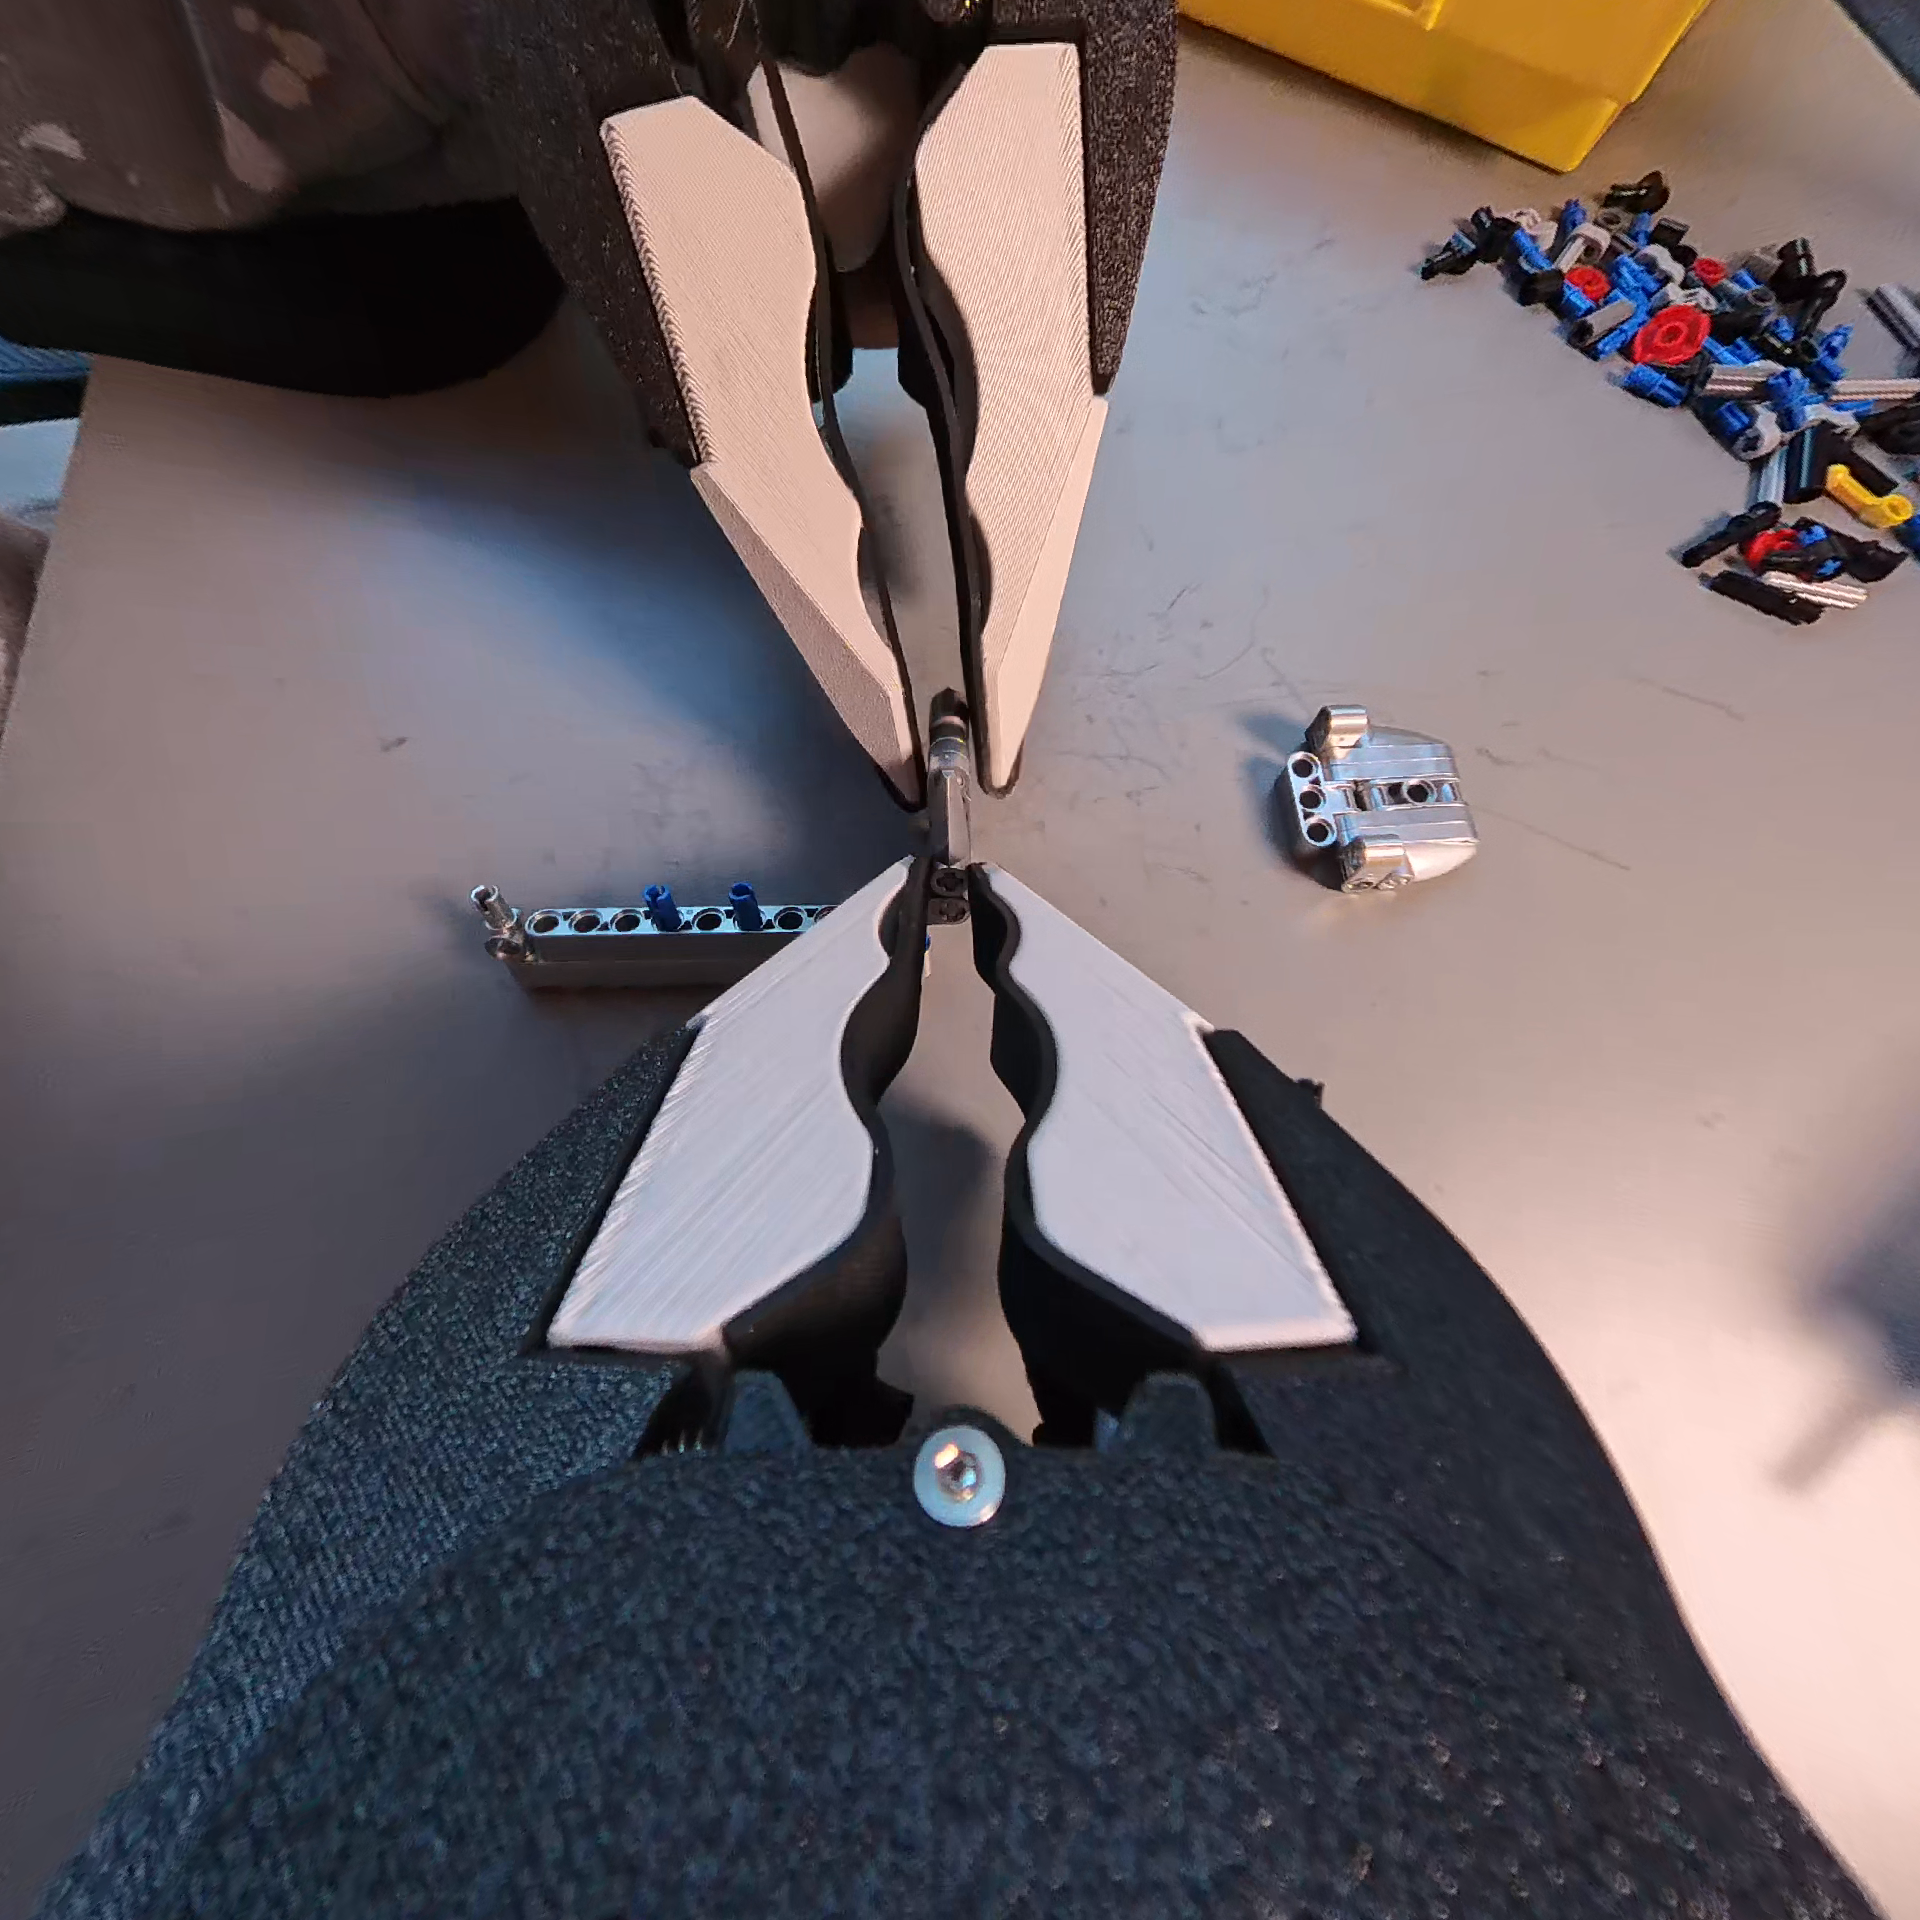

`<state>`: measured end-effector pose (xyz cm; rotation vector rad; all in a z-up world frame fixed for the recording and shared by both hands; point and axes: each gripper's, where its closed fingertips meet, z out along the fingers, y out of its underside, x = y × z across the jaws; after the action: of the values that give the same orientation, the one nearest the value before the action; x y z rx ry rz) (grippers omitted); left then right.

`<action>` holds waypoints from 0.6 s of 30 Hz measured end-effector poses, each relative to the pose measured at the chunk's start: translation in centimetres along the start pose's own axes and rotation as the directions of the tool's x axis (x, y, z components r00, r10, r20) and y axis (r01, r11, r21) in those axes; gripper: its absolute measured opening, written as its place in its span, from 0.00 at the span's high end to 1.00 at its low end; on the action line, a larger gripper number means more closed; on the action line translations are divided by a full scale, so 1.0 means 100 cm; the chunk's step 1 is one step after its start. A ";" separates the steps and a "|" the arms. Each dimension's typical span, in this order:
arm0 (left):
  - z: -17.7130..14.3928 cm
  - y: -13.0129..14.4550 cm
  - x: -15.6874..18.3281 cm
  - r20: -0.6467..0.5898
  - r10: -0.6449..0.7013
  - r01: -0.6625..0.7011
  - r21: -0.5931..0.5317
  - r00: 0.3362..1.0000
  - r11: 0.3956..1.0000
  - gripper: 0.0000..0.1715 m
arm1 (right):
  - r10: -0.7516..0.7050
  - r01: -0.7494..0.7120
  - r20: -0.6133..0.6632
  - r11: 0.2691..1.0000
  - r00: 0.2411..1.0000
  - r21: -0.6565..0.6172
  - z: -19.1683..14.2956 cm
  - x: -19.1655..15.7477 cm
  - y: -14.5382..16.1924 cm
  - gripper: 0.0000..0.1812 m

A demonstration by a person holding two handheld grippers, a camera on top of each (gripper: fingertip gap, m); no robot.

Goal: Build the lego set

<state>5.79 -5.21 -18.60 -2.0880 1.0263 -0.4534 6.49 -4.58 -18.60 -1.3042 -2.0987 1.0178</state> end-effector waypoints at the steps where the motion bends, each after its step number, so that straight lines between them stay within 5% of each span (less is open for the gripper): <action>1: 0.000 -0.001 -0.001 0.014 -0.002 0.002 0.019 1.000 1.000 0.95 | 0.003 -0.003 -0.006 1.000 1.000 0.003 -0.001 0.001 0.001 0.97; 5: 0.001 -0.005 -0.002 0.035 -0.046 0.041 0.124 0.998 0.991 0.95 | 0.012 -0.011 -0.022 1.000 1.000 0.013 -0.006 0.002 0.005 0.97; 18: 0.001 -0.007 0.004 -0.032 -0.060 0.064 0.149 0.998 0.987 0.97 | 0.014 -0.013 -0.016 1.000 1.000 0.017 -0.006 0.000 0.005 0.96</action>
<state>6.49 -5.19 -18.14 -1.9879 0.9160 -0.5747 7.15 -4.19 -18.58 -1.3158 -2.0675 1.0253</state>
